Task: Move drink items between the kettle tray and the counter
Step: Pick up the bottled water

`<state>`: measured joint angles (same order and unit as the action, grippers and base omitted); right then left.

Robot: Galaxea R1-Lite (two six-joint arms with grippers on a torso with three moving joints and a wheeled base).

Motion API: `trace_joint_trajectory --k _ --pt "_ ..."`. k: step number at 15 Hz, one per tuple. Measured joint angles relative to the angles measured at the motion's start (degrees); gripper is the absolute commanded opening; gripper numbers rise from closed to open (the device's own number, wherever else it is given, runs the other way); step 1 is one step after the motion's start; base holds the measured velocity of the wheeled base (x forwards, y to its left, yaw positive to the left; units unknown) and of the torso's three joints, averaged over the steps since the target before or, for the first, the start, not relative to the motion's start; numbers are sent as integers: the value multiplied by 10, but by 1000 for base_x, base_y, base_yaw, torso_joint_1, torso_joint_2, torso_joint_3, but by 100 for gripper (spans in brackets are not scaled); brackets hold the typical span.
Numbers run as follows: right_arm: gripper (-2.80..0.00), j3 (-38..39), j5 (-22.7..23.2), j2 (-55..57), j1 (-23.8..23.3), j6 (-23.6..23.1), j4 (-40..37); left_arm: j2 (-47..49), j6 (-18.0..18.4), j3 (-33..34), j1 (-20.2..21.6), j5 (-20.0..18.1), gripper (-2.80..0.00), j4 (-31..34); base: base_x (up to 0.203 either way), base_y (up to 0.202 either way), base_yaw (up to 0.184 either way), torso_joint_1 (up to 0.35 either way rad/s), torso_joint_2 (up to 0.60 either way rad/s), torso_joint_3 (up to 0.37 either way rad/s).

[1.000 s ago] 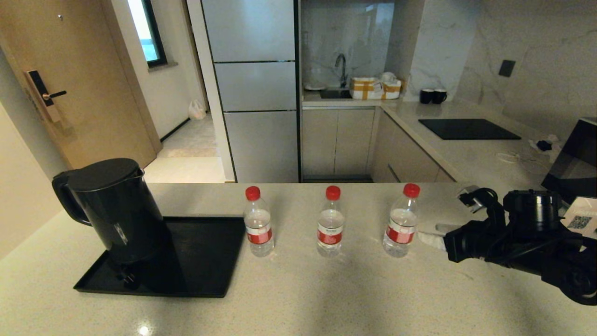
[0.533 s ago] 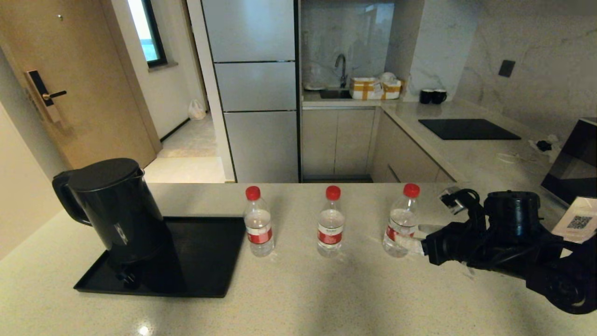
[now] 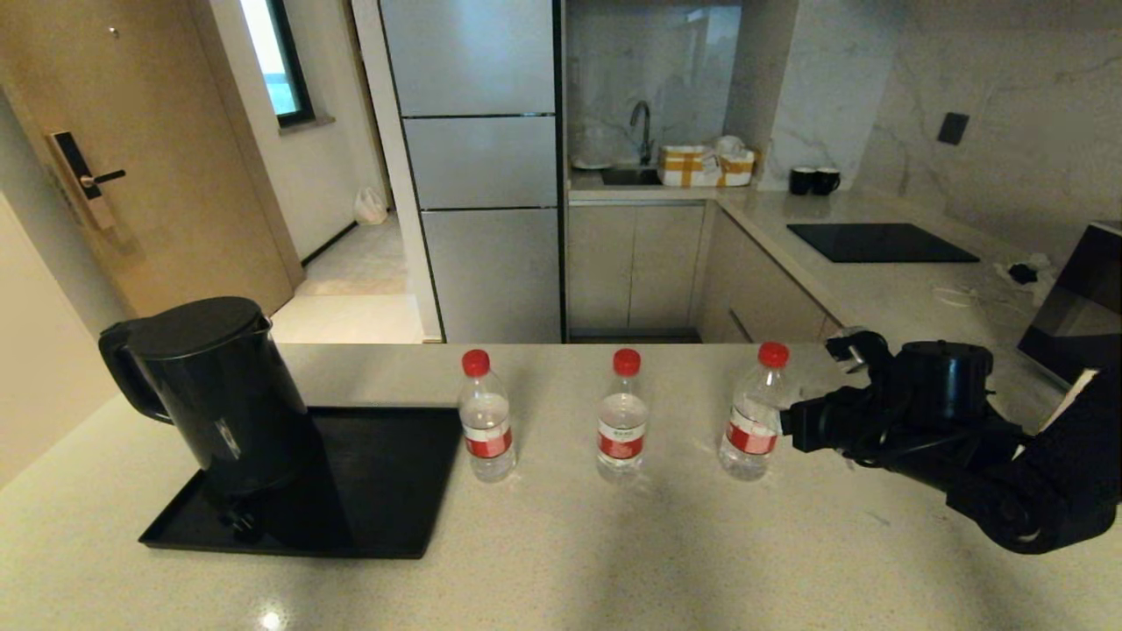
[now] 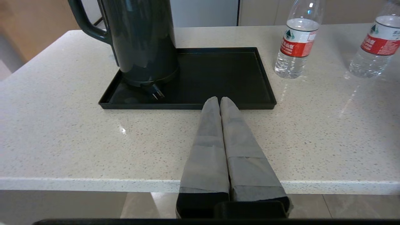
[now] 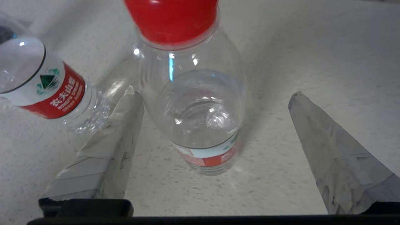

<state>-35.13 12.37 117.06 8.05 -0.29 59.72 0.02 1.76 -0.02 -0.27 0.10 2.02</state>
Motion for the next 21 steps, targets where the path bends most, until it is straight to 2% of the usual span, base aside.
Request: trace_joint_trajectory --k 3,11,16,17,21 --pt "0 -13 0 14 -2 2 -1 0 0 0 0 0 -280 0 0 0 0 0 0 0" --pt "0 -51 1 57 46 2 0 0 0 0 0 0 -280 0 0 0 0 0 0 0" --pt "0 -90 0 94 55 2 -5 0 0 0 0 0 -280 0 0 0 0 0 0 0" --pt "-280 -98 0 100 55 2 -13 0 0 0 0 0 -280 0 0 0 0 0 0 0" --pt "-280 -109 -1 103 54 6 -41 0 0 0 0 0 -280 0 0 0 0 0 0 0"
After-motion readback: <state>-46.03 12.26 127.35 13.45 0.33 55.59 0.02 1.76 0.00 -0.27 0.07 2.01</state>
